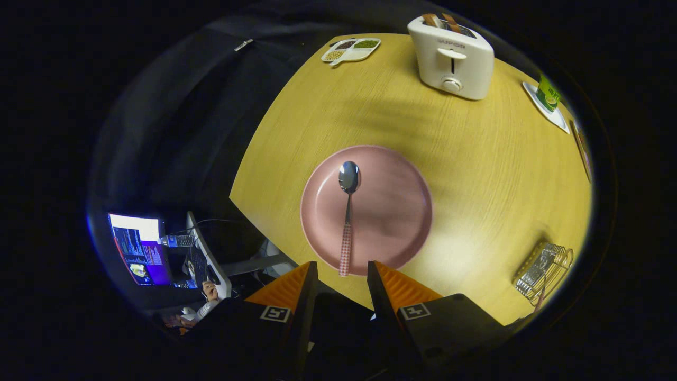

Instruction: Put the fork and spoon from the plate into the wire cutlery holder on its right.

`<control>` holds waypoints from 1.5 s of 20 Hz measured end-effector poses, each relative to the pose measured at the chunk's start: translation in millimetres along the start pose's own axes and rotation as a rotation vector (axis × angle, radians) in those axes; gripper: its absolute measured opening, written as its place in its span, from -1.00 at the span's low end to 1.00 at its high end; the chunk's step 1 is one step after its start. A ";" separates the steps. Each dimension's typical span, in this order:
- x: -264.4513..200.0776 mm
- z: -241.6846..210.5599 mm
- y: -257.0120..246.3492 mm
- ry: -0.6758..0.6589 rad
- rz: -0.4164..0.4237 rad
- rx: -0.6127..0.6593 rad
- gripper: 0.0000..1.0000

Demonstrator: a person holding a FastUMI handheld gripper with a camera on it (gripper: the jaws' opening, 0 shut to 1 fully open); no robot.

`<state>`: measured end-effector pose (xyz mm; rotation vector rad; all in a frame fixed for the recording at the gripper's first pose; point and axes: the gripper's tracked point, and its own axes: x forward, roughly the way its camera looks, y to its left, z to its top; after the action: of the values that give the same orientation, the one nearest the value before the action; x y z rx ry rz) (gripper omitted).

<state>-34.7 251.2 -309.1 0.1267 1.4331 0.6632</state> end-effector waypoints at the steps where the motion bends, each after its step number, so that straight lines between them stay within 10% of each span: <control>1: 12.6 -1.4 2.6 0.016 -0.006 0.003 0.19; 12: 91.1 -11.5 -11.7 0.069 -0.143 0.033 0.20; 17: 93.9 -4.1 -17.9 0.040 -0.151 0.057 -0.73; 30: -46.8 -2.8 -40.7 -0.116 -0.007 0.079 -0.73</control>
<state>-23.0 194.2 -287.8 0.2186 1.3474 0.5844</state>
